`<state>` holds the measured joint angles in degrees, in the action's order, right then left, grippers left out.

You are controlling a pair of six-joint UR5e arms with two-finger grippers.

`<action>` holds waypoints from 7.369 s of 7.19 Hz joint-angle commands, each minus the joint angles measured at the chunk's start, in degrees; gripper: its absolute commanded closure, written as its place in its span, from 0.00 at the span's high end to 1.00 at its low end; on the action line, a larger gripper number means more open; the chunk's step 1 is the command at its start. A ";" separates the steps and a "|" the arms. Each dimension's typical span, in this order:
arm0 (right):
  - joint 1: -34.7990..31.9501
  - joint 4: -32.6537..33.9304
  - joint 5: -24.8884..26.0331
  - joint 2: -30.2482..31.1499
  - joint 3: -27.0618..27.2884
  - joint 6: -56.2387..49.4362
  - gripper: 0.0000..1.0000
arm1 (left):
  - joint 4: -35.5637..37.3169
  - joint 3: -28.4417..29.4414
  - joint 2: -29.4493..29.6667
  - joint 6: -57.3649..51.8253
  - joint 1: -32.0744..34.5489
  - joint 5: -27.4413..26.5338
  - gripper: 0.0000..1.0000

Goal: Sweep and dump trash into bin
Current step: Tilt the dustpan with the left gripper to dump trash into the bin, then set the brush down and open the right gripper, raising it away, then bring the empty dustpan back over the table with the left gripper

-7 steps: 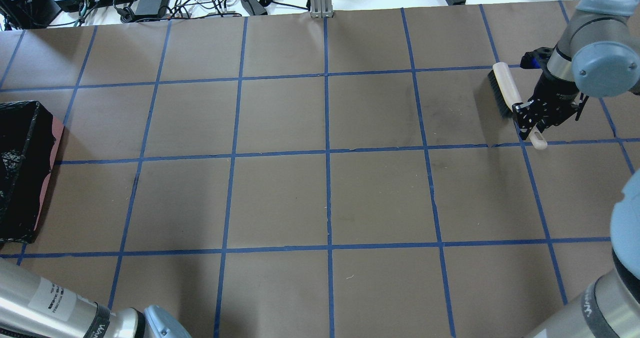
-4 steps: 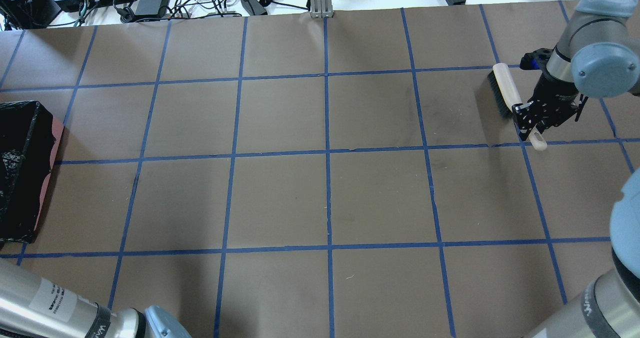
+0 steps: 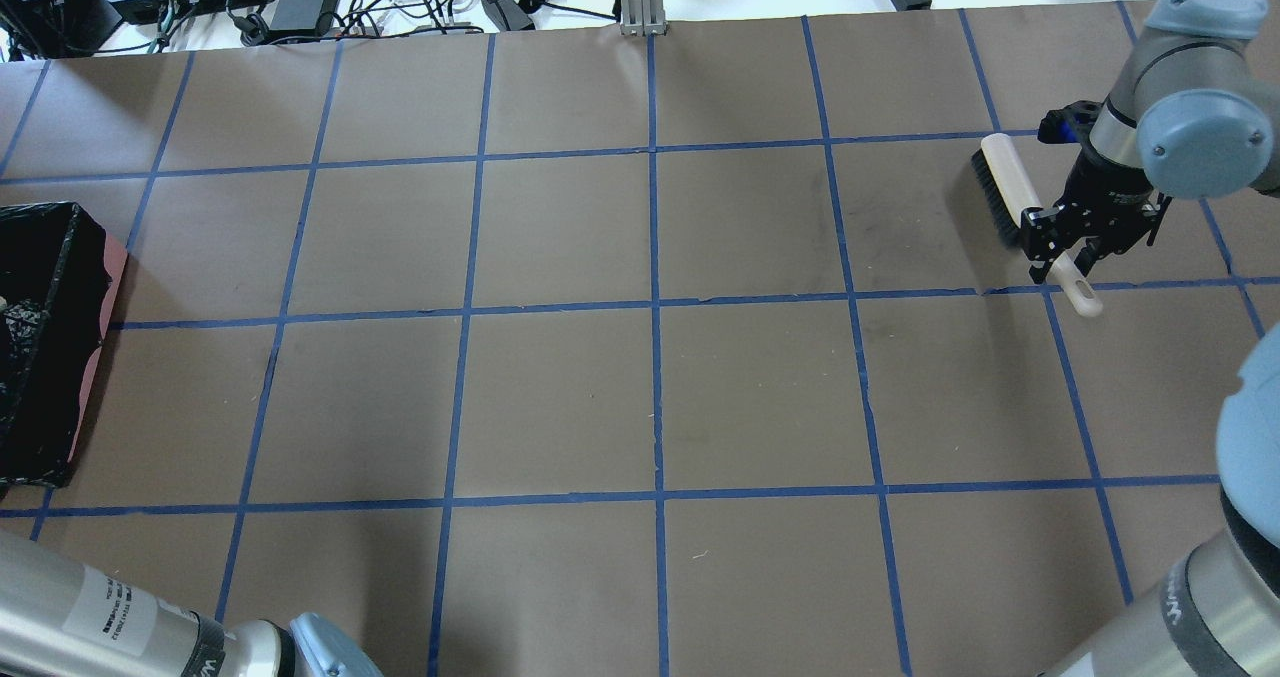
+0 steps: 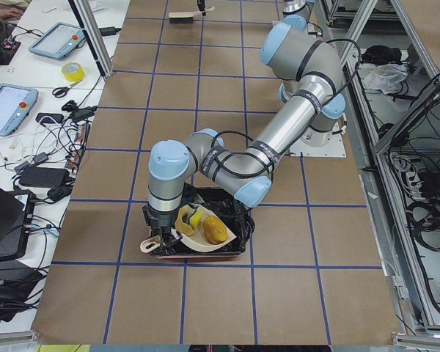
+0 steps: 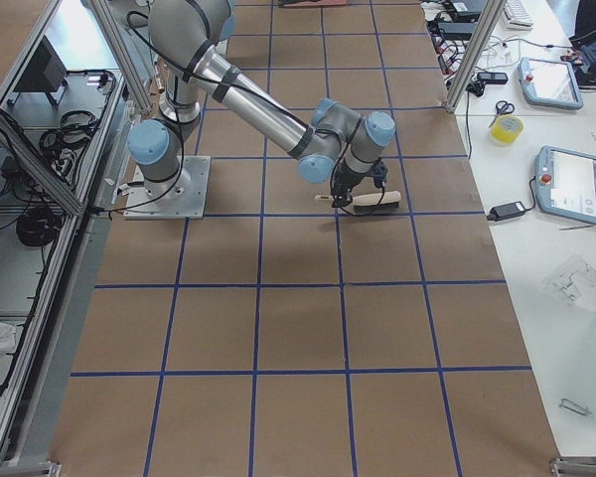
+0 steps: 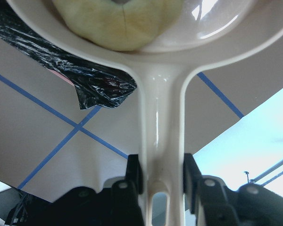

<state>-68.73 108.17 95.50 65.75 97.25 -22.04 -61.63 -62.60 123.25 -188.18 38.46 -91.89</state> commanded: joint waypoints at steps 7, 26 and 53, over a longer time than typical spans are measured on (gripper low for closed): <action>-1.14 -5.13 -0.76 11.57 -5.21 0.07 1.00 | 18.03 -15.26 -7.58 -2.19 0.92 1.98 0.00; -21.45 -12.81 -6.65 24.34 -11.11 19.23 1.00 | -19.64 -5.26 -11.36 28.57 4.93 11.21 0.00; -21.45 -16.68 -6.73 24.96 -11.11 19.14 1.00 | -11.40 -10.35 4.37 83.05 41.88 -3.74 0.58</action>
<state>-90.18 91.49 88.77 90.70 86.13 -2.90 -73.15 -72.84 127.65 -105.68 80.33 -95.63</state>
